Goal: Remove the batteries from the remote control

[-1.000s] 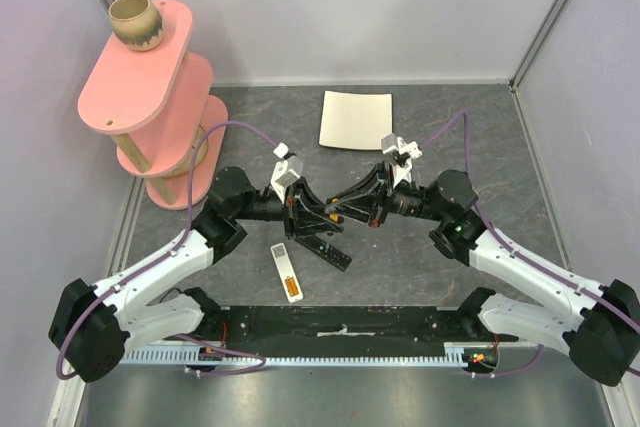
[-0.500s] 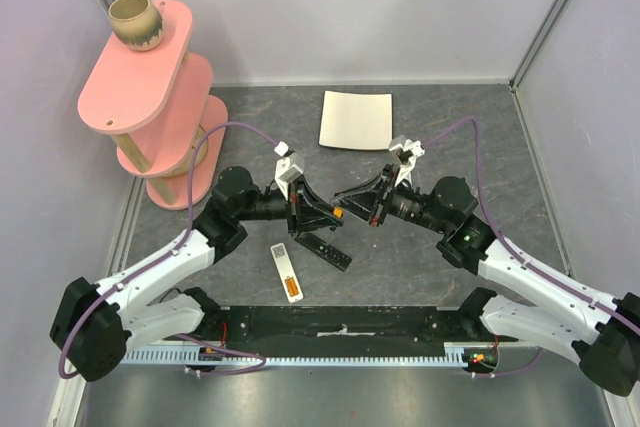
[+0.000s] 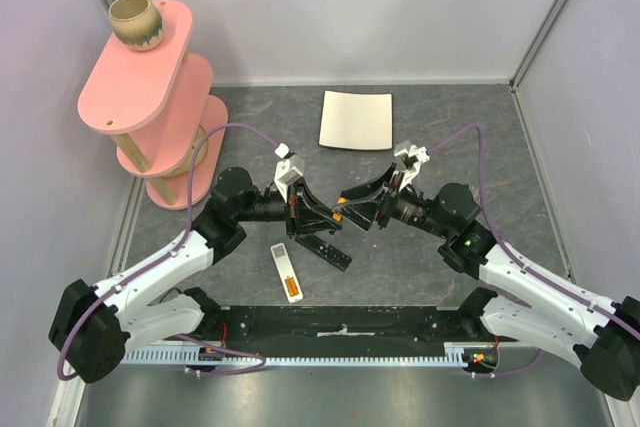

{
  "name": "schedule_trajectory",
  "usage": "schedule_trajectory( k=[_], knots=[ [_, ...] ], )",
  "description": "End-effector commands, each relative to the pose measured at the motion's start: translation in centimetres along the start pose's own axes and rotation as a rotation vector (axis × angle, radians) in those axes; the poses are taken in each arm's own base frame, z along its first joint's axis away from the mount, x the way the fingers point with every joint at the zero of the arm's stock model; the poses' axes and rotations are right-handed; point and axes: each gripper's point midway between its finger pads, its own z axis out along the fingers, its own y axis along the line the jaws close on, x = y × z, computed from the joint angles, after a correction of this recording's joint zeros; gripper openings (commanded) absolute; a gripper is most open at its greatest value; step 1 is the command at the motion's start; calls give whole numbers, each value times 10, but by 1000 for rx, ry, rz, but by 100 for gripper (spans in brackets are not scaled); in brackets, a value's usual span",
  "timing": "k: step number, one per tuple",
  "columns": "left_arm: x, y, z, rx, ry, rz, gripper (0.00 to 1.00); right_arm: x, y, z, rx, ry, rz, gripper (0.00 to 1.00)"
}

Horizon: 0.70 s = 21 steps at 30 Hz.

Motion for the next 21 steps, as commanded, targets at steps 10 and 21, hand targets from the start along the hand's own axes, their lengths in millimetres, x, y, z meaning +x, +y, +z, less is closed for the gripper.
schedule_trajectory(
  k=[10, 21],
  knots=[
    [-14, -23, -4, 88, -21, 83, 2, 1, 38, -3, -239, -3, -48, 42],
    [-13, -22, -2, 88, -18, 73, 4, 9, 34, 1, -239, 26, -42, 0]
  ],
)
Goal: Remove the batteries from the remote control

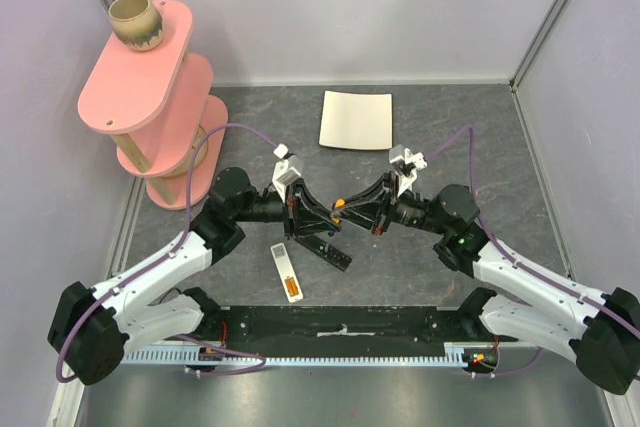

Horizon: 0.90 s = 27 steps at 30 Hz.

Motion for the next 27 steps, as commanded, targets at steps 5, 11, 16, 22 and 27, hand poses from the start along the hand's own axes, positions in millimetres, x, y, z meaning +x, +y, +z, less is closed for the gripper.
schedule_trajectory(
  k=[5, 11, 16, 22, 27],
  knots=[
    [-3, -1, -3, -22, -11, 54, 57, 7, -22, -2, 123, 33, 11, 0],
    [41, 57, -25, -391, 89, -102, 74, 11, -76, -29, 472, 32, 1, 0],
    [78, 104, -63, -736, 167, -186, 76, 16, -91, -40, 562, 41, -6, 0],
    [118, 120, -84, -874, 290, -261, 76, 25, -100, -41, 587, 74, -21, 0],
    [137, 125, -83, -869, 363, -299, 76, 41, -112, -43, 617, 122, -21, 0]
  ],
)
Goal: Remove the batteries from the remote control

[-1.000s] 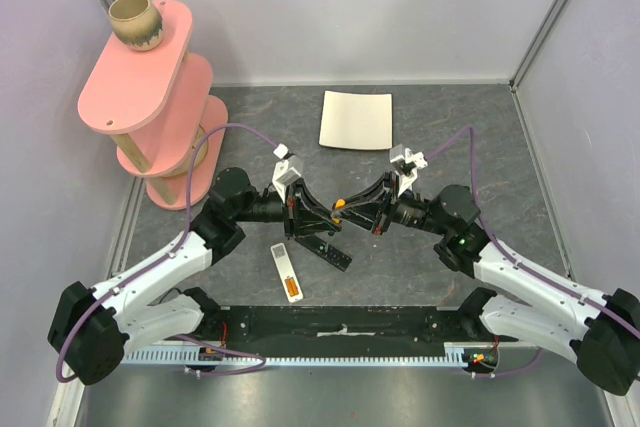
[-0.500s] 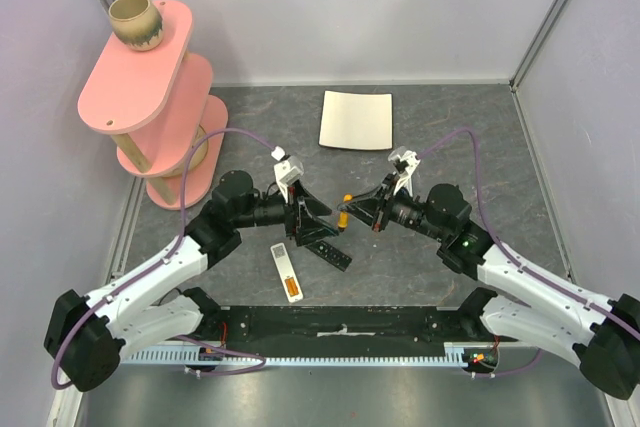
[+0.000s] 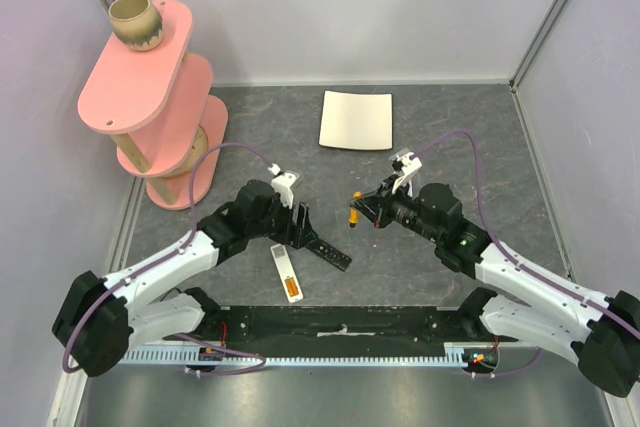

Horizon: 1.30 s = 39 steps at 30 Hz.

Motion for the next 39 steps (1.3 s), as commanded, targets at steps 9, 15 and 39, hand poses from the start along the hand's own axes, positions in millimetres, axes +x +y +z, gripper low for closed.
schedule_trajectory(
  k=[9, 15, 39],
  knots=[
    [20, 19, 26, -31, 89, 16, 77, 30, -28, 12, 72, -29, 43, 0],
    [21, 30, 32, 8, 99, -34, 77, 50, -39, 16, 93, -39, 106, 0],
    [23, 46, 54, 74, 146, -113, 71, 100, -37, 11, 21, 55, 149, 0]
  ],
)
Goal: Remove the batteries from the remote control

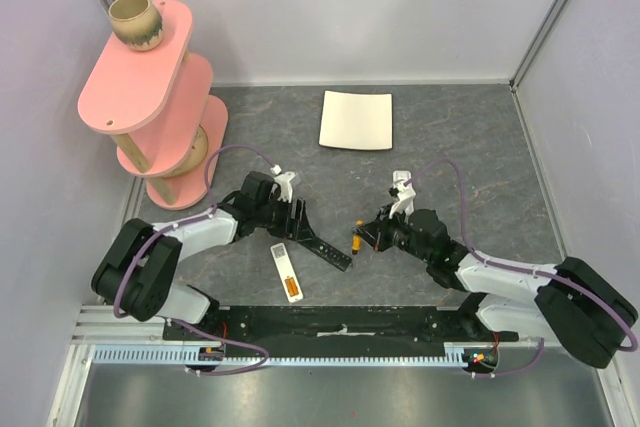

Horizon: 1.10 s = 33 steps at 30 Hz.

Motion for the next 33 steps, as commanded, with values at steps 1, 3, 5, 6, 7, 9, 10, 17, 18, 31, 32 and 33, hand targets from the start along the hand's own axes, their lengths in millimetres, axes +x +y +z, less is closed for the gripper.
schedule_trajectory(
  k=[1, 3, 5, 6, 7, 9, 10, 17, 18, 31, 32, 33],
  knots=[
    [-14, -7, 5, 44, -19, 46, 71, -10, 11, 5, -56, -54, 23, 0],
    [-14, -8, 6, 52, -14, 46, 70, -11, 11, 9, -58, -63, 35, 0],
    [-13, -9, 6, 63, -11, 47, 69, -11, 11, 15, -59, -68, 55, 0],
    [-14, -10, 6, 67, -8, 46, 69, -11, 11, 17, -58, -69, 58, 0],
    [-12, -10, 6, 72, -5, 46, 68, -10, 10, 20, -57, -64, 66, 0],
    [-12, -15, 5, 93, -1, 47, 66, -12, 11, 24, -56, -71, 72, 0],
    [-11, -16, 4, 101, 1, 46, 65, -10, 9, 26, -51, -62, 74, 0],
    [-22, -42, -15, 189, -43, 48, 56, -12, 4, 29, -25, -76, 82, 0],
    [-23, -46, -17, 202, -51, 53, 53, -14, 4, 29, -21, -84, 83, 0],
    [-22, -72, -38, 311, -30, 54, 41, -19, 4, 25, -17, -110, 92, 0],
    [-22, -73, -37, 313, -29, 58, 41, -19, 3, 24, -14, -111, 92, 0],
    [-19, -73, -36, 315, -18, 52, 40, -17, 2, 24, -9, -109, 93, 0]
  ],
)
